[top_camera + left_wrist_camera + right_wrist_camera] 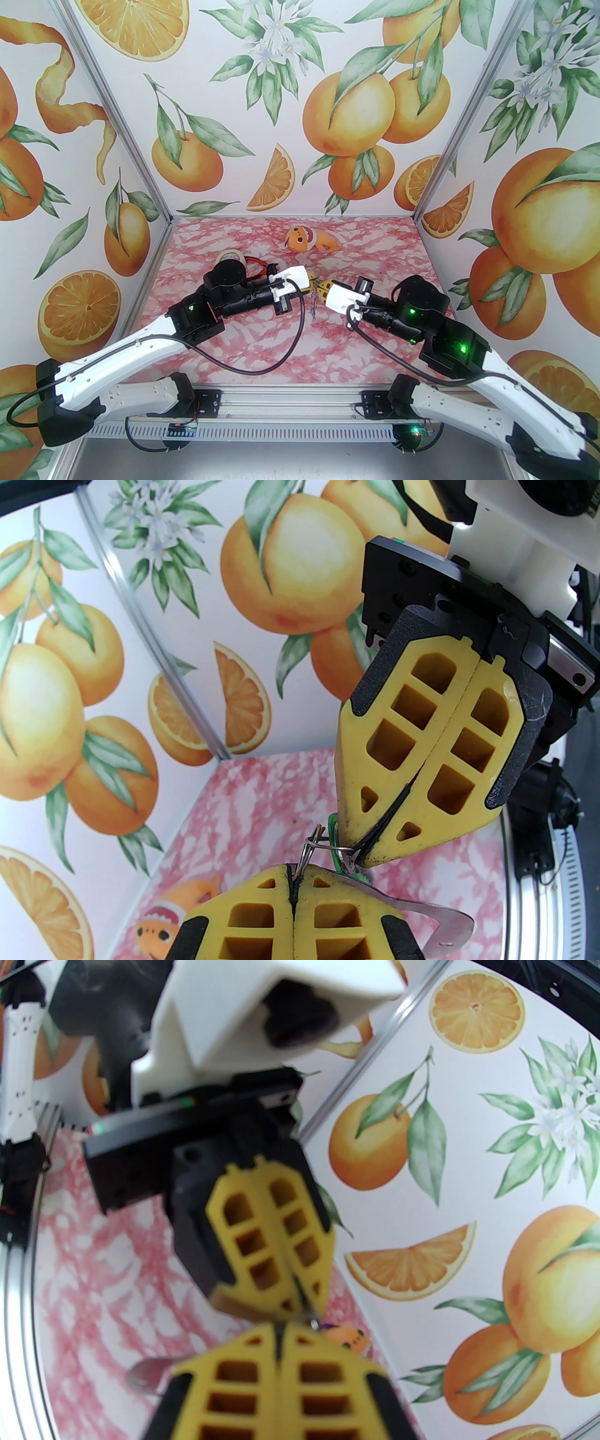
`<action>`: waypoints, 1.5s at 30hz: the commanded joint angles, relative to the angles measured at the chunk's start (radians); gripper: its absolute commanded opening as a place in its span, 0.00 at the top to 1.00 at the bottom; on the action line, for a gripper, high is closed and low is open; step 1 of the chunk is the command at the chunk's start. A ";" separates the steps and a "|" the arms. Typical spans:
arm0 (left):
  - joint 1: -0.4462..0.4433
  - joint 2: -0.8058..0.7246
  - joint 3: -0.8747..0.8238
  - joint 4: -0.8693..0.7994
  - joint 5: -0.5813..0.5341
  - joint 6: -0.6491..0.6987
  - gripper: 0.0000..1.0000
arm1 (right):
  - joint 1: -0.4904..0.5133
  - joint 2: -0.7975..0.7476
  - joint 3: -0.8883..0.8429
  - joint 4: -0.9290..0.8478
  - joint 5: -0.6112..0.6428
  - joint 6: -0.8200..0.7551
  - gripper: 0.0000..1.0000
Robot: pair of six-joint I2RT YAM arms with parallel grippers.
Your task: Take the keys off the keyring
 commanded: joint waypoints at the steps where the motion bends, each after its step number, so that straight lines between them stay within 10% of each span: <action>1: 0.005 -0.005 0.086 0.149 0.025 -0.046 1.00 | 0.015 0.031 -0.012 -0.158 -0.012 -0.026 1.00; 18: -0.017 -0.024 0.056 0.161 0.146 -0.018 1.00 | 0.001 0.065 0.020 -0.026 -0.025 0.092 1.00; 31: -0.013 -0.103 -0.075 0.145 0.141 -0.007 0.68 | -0.229 0.120 0.076 0.074 -0.336 0.420 1.00; 45: 0.063 -0.112 -0.189 0.240 0.071 0.043 0.62 | -0.407 0.147 0.031 0.226 -0.683 0.680 1.00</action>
